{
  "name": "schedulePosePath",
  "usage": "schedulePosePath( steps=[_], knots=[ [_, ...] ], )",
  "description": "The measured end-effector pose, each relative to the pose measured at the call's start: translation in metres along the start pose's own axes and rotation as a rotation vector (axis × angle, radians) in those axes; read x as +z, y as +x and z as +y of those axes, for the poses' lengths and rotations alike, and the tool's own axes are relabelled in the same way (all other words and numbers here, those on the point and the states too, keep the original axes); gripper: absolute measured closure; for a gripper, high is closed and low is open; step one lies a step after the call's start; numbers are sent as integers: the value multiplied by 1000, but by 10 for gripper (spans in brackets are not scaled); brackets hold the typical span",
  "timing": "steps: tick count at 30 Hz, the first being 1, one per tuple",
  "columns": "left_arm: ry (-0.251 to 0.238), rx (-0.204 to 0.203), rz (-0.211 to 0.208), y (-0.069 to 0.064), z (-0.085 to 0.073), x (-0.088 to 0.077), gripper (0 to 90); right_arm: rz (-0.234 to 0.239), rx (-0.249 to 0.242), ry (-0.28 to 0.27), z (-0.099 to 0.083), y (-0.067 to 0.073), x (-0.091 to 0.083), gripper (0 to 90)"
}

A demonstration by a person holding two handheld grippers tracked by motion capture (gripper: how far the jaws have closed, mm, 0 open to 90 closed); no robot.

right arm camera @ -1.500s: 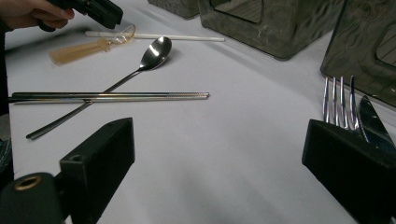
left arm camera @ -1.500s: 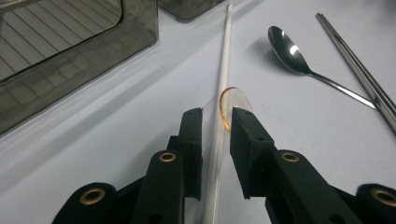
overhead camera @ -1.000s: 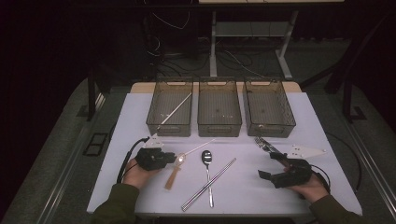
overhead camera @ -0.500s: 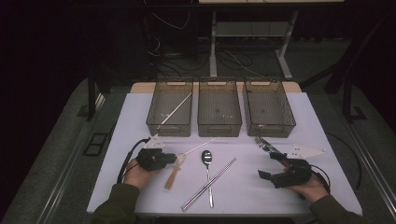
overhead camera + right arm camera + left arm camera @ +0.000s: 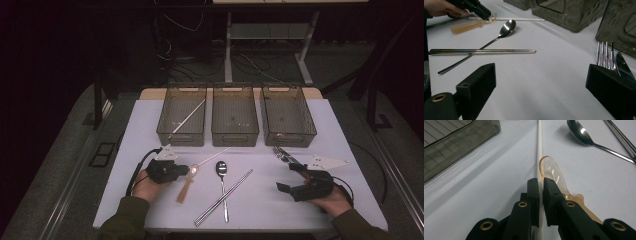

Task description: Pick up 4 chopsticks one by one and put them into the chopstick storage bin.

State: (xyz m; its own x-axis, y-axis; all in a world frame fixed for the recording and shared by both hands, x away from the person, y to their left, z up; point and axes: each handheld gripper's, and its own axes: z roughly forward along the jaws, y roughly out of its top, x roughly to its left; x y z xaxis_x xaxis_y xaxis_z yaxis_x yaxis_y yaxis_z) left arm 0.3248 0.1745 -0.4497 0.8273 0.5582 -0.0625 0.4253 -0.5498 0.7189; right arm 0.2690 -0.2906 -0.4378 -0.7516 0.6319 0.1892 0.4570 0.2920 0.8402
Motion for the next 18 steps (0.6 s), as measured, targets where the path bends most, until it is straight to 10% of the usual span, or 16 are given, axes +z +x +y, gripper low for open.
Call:
schedulePosePath(
  steps=[18],
  knots=[
    [-76,-56,-25,0,3,-19,838,1,2,-2,0,0,0,95]
  ],
)
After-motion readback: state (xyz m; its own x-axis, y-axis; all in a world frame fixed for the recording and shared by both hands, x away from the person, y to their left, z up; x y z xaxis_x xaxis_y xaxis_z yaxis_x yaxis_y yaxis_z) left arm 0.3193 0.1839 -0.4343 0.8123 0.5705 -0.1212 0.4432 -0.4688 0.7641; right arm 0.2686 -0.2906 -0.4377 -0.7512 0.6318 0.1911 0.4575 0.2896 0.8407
